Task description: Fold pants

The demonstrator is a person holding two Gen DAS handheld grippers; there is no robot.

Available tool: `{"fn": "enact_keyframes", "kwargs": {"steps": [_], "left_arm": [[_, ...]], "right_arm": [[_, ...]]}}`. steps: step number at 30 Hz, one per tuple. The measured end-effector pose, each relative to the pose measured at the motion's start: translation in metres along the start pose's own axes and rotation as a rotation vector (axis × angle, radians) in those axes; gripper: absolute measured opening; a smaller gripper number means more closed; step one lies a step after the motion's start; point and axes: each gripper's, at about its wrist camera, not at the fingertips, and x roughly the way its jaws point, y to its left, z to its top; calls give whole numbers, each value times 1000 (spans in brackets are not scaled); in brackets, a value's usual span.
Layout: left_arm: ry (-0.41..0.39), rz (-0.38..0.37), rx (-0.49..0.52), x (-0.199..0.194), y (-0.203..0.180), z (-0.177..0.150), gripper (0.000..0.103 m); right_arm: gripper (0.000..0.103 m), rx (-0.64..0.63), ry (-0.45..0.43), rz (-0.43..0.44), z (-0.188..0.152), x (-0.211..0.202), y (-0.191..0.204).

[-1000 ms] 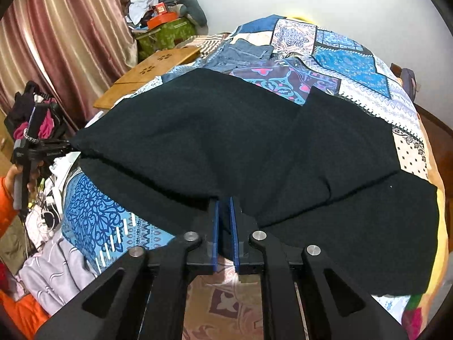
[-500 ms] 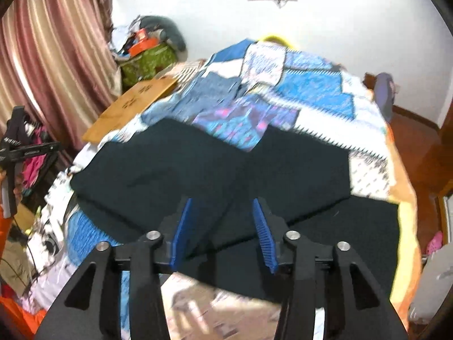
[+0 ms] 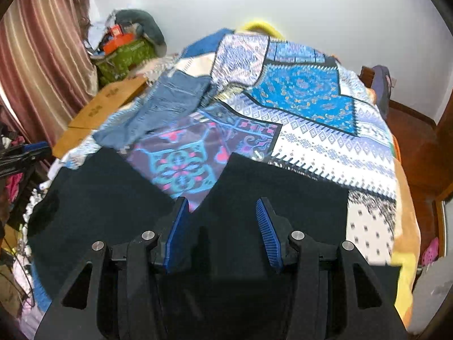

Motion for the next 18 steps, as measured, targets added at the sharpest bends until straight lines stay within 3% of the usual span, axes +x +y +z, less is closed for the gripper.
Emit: {"fn": "enact_keyframes", "kwargs": {"steps": [6, 13, 15, 17, 18], "left_arm": [[48, -29, 52, 35, -18, 5, 66], [91, -11, 81, 57, -31, 1, 68], [96, 2, 90, 60, -34, -1, 68], [103, 6, 93, 61, -37, -2, 68], [108, 7, 91, 61, -38, -2, 68]], "right_arm": [[46, -4, 71, 15, 25, 50, -14], [49, 14, 149, 57, 33, 99, -22], [43, -12, 147, 48, 32, 102, -19], [22, -26, 133, 39, 31, 102, -18], [18, -27, 133, 32, 31, 101, -19]]}}
